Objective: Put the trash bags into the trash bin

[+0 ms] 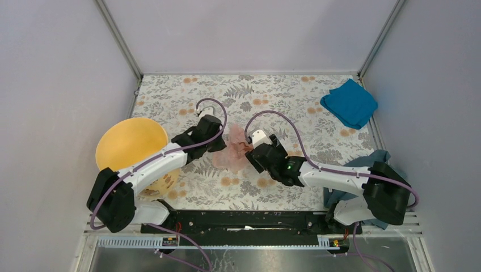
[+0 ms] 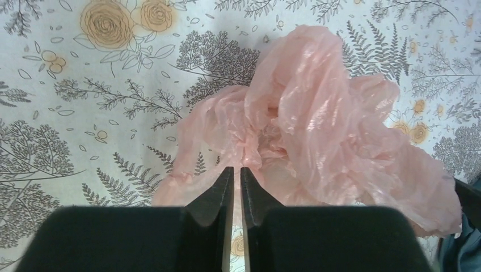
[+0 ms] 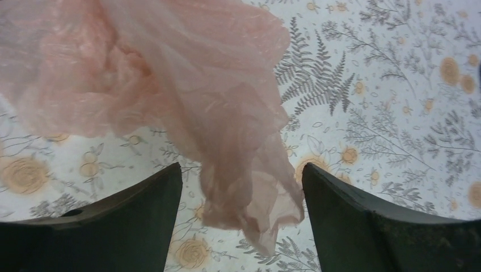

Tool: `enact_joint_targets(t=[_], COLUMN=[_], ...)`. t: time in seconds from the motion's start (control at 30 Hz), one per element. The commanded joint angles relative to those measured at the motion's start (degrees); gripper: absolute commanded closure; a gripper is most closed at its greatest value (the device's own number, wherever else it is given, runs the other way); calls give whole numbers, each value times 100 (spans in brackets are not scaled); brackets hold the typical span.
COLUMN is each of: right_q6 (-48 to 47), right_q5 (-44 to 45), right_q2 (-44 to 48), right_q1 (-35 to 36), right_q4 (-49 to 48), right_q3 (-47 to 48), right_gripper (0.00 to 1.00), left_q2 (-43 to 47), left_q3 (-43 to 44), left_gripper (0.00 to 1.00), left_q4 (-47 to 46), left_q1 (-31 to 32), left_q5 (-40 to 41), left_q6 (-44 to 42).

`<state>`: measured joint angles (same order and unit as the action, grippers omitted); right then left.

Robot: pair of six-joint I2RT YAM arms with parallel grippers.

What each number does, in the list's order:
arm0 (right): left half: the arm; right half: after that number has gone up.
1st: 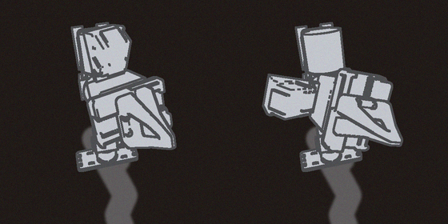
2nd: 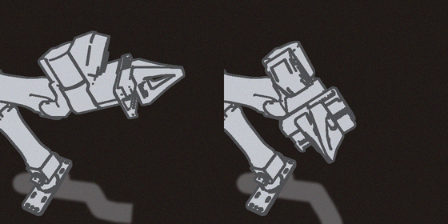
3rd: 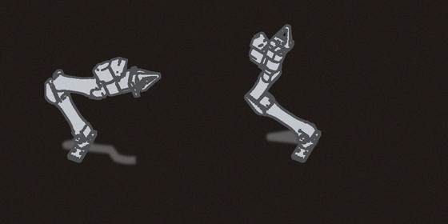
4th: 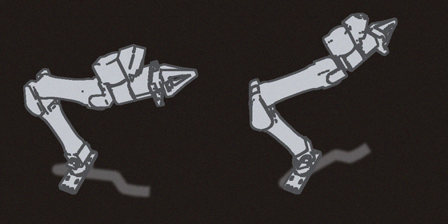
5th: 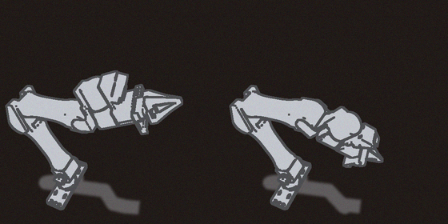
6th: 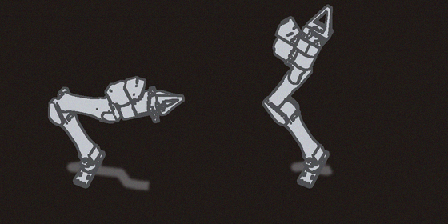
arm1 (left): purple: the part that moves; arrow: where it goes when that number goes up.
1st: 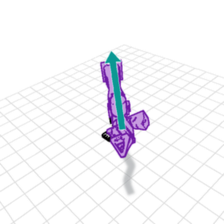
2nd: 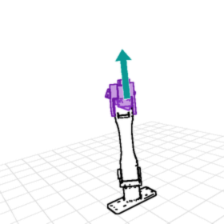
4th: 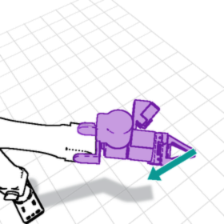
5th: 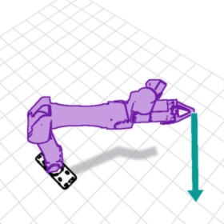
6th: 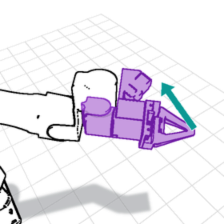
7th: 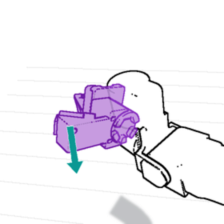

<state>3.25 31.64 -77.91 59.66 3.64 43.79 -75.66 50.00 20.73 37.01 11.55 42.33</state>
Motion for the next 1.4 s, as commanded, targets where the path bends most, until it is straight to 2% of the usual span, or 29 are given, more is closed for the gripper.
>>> enact_joint_targets(t=[0.0,0.07,0.1,0.2,0.23,0.3,0.37,0.4,0.47,0.5,0.63,0.7,0.8,0.9,1.0,1.03,1.1,1.2,1.27,1.37], right_q6=[-51,23,67,253,293,392,506,585,668,707,873,1031,1205,1355,1563,1659,1922,2310,2387,2075], right_q5=[1220,1323,1293,965,828,652,591,628,646,623,406,379,323,155,-120,-308,-960,-2511,-3216,-3855], right_q2=[-132,-52,43,278,401,579,700,745,848,900,1022,1020,1085,1198,1341,1388,1435,1234,994,559], right_q1=[72,72,71,72,72,72,72,72,68,72,64,63,51,-35,-285,-450,-974,-2048,-2488,-3125], right_q4=[-587,-491,-425,-25,26,23,63,119,207,226,263,399,509,635,885,917,1110,1558,2004,2435], right_q3=[26,78,96,103,66,-46,-152,-178,-237,-273,-428,-400,-413,-423,-398,-388,-330,-32,341,1218], right_gripper=[27,51,57,59,59,59,65,74,88,91,95,99,100,100,100,100,100,100,100,100], left_q2=[317,424,499,772,836,841,643,438,142,19,-416,-571,-815,-1043,-970,-858,-631,-691,-1045,-1836], left_q3=[-33,18,57,37,-4,-71,-39,3,40,10,-91,-157,-167,-164,-177,-152,42,881,1828,3876], left_gripper=[94,100,100,100,97,77,37,28,23,21,20,23,35,58,96,100,100,100,100,100], left_q4=[-73,51,114,194,167,109,294,423,425,316,-126,-319,-427,-328,-108,-26,165,612,1170,1843], left_q1=[-29,-32,-28,-28,-28,-30,-28,-36,-46,-45,-50,-45,-45,-46,-45,-45,-54,-117,-240,-545], left_q5=[-31,14,26,43,10,-83,96,123,-2,-72,-581,-738,-756,-719,-480,-372,-178,169,233,-148], left_q6=[-98,-133,-155,-225,-256,-358,-263,-205,-198,-209,-302,-281,-286,-320,-355,-371,-399,-343,-299,-448])
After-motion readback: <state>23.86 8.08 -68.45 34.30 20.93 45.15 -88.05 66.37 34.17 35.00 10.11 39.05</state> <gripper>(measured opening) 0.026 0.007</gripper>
